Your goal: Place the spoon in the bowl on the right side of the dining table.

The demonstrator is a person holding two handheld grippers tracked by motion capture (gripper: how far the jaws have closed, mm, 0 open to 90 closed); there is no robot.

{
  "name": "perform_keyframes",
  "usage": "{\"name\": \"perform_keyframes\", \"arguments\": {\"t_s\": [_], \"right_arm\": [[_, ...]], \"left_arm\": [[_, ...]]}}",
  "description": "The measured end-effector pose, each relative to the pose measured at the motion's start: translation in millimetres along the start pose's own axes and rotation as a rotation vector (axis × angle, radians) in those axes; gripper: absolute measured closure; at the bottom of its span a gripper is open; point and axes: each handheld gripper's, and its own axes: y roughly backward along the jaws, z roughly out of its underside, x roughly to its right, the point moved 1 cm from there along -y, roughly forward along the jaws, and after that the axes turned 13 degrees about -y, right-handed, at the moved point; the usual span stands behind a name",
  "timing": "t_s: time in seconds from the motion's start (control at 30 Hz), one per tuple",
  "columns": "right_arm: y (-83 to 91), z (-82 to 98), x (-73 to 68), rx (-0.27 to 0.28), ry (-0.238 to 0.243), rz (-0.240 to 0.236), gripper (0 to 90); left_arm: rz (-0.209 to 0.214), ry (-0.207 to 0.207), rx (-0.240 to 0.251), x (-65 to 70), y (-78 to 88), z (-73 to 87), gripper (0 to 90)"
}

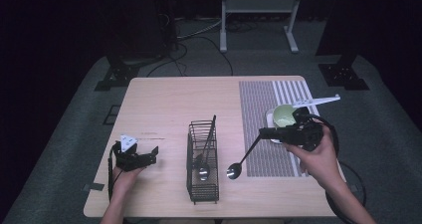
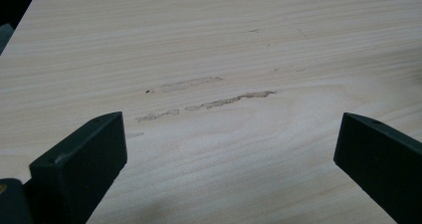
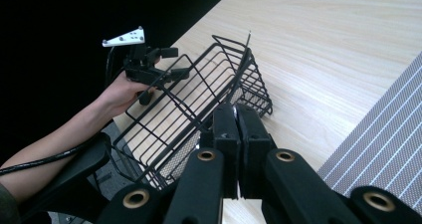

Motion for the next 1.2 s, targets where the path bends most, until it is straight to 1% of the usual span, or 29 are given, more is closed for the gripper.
{"name": "perform_keyframes", "arguments": {"t_s": [0.2,0.3,0.33,0.6,0.7,0.73,1.0,1.2], "right_arm": [[-0.6,3.2,5.6,-0.003,-0.014,0.01,88.4],[-1.8,6.6,11.7,-0.006,-0.023,0.017,88.3],[-1.8,6.6,11.7,-0.006,-0.023,0.017,88.3],[-3.4,14.3,27.5,-0.007,-0.06,0.03,88.4],[-3.4,15.1,29.3,-0.007,-0.063,0.03,88.4],[-3.6,16.9,33.4,-0.005,-0.073,0.034,88.3],[-4.4,22.0,46.8,-0.001,-0.105,0.038,88.3],[-4.6,23.6,52.5,0.002,-0.12,0.04,88.3]], "left_arm": [[-0.001,0.0,0.001,0.1,0.0,0.0,0.0],[0.0,0.0,0.001,0.2,0.1,0.0,0.0],[0.0,0.0,0.001,0.2,0.1,0.0,0.0],[0.0,-0.001,0.001,0.1,0.0,0.0,0.0],[-0.001,-0.001,0.001,0.2,0.0,0.0,0.0],[-0.001,-0.001,0.001,0.3,0.0,0.0,0.0],[-0.002,-0.001,0.001,0.3,0.0,0.0,0.0],[-0.002,-0.001,0.001,0.3,0.1,0.0,0.0]]}}
